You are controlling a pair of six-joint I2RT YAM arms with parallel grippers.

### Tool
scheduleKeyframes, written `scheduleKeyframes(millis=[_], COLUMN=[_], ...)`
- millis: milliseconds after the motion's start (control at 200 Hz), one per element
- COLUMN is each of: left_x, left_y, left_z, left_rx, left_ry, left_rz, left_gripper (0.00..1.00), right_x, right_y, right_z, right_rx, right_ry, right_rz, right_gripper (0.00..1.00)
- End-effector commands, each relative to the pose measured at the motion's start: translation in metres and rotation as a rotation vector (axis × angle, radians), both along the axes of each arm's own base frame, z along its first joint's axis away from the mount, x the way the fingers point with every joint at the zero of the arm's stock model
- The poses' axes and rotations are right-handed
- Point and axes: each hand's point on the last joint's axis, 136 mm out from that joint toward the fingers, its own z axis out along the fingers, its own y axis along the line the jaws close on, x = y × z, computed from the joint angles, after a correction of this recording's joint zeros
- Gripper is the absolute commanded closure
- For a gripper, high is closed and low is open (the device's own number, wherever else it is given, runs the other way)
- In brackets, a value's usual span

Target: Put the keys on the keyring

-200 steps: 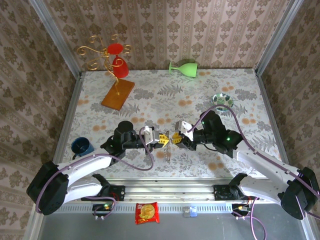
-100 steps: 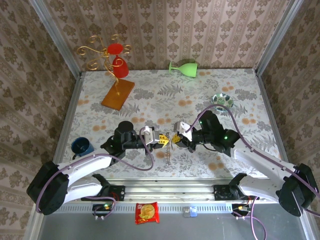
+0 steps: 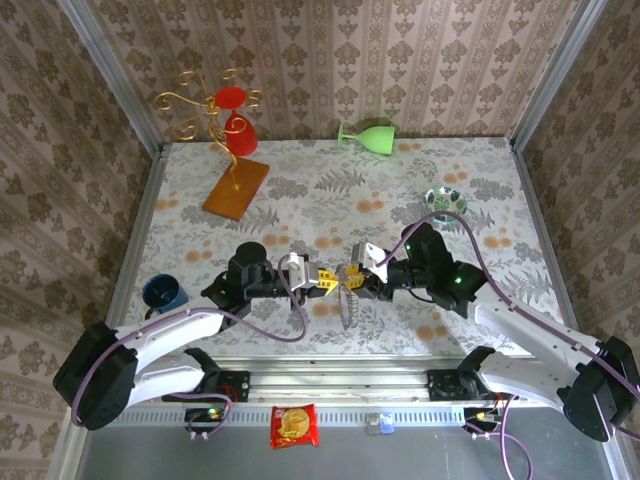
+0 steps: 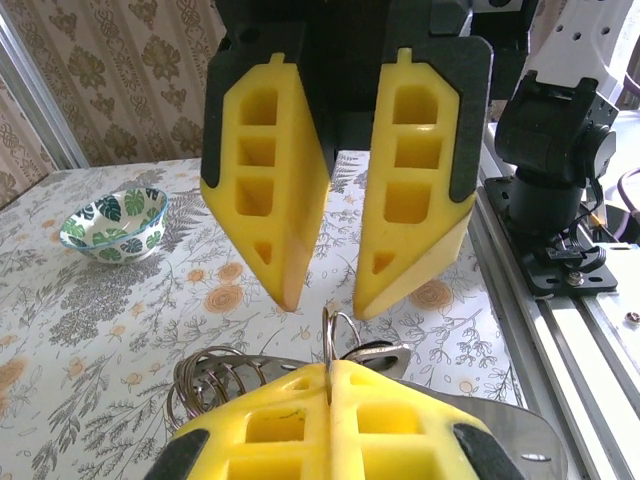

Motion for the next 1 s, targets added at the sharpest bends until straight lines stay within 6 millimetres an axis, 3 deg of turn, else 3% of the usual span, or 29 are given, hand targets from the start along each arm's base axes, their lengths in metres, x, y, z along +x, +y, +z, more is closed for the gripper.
scheduleKeyframes(millis=[0,210,385,420,500,555,735,995], left_x=[-0.004,-0.004,0.0,0.004,0.01,0.013,0.011,0.009], left_y=[-0.002,-0.003,-0.004,-0.003,-0.001,0.001,0.003,-0.002], left_z=[0.011,0.011,0.01,0.008,0.006,0.004,-0.001,-0.003], left_rx=[-0.047,-0.057,-0.057,-0.051,-0.032,-0.015,0.049,0.082], left_ry=[-0.027,-0.022,-0.021,-0.014,-0.018,-0.026,-0.031,-0.046], left_rz=[-0.033,-0.034,-0.012,0.012,0.059,0.08,0.067,0.035], left_gripper=[1.0,1.0,1.0,0.97,0.76,0.73,0.72,0.79], right_x=[0.0,0.002,0.002,0.002,0.001,0.0,-0.003,-0.005], right_y=[0.006,0.014,0.017,0.017,0.014,0.011,0.004,0.005], right_z=[-0.001,0.002,0.002,0.001,-0.002,-0.004,-0.012,-0.015], right_rx=[0.036,0.066,0.072,0.064,0.03,-0.001,-0.117,-0.271], right_ry=[0.028,0.039,0.049,0.052,0.053,0.047,0.037,0.008], right_rz=[0.014,0.027,0.039,0.04,0.04,0.041,0.065,0.129], right_gripper=[0.73,0.81,1.0,1.0,1.0,1.0,1.0,1.0])
